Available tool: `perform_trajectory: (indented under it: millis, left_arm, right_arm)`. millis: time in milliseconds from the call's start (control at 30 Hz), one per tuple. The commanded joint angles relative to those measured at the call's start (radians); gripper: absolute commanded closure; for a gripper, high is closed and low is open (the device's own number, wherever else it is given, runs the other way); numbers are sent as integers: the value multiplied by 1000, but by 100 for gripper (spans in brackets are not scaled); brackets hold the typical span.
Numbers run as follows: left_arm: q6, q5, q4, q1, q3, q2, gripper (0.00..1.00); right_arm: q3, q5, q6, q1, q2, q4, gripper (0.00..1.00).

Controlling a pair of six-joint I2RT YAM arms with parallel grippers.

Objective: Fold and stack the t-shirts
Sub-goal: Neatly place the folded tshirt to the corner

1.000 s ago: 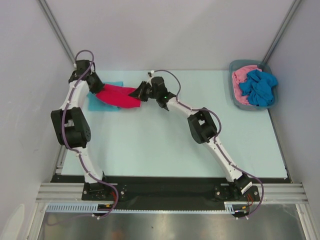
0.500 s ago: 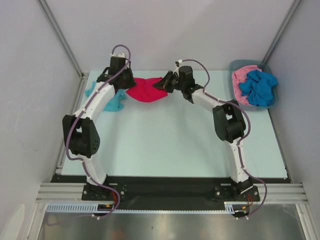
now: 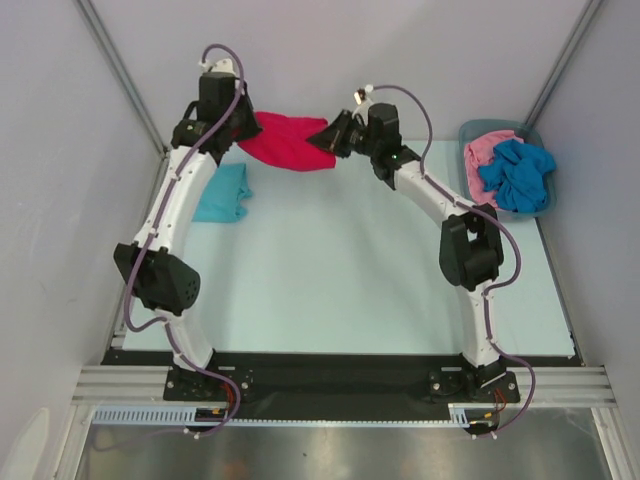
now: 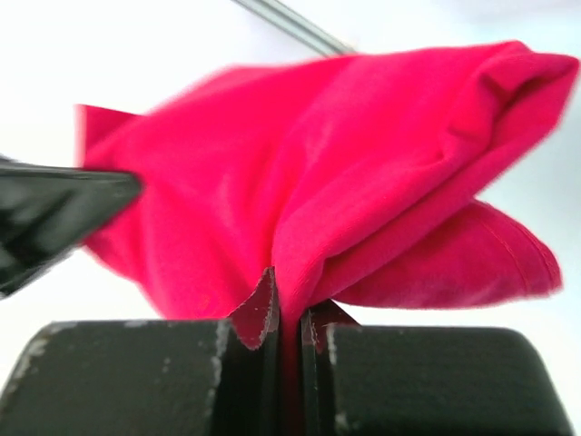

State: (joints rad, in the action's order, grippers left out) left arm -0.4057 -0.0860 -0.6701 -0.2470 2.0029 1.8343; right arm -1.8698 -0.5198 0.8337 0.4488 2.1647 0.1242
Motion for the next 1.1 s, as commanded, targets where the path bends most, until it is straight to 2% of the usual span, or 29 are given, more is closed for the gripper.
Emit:
perform_trajectory:
  millis: [0,100,233,367,500,667,833,1067]
  left_arm:
    - [53,-41,-37,58,135,-30,100]
    - [76,-47,-68,89,198,-32,100]
    - [71,-43,-47,155,130,-63,100]
    - [68,-38,56,244,-83,-118,100]
    - [70,-14,98,366,-148,-103,100]
    - [67,-17,130,460,-200,-73,100]
    - [82,-49,147,480,-223,-3,100]
    - [91,-38,175,477,-210,72,100]
  right_arm:
    - [-175,-40,2,10,-11,46,100]
    - [-317,-45,13,25,53,13,100]
    - [-495,-45,27,60,177,-24,100]
    - [-511,-49,71,99,271,43,100]
    - [-534,-48,129,155,406,129,100]
    - [-581,-46,186,200,550,209,100]
    - [-632,-43,248,209,668,296,100]
    - [-759,-32,286,179,793,310,100]
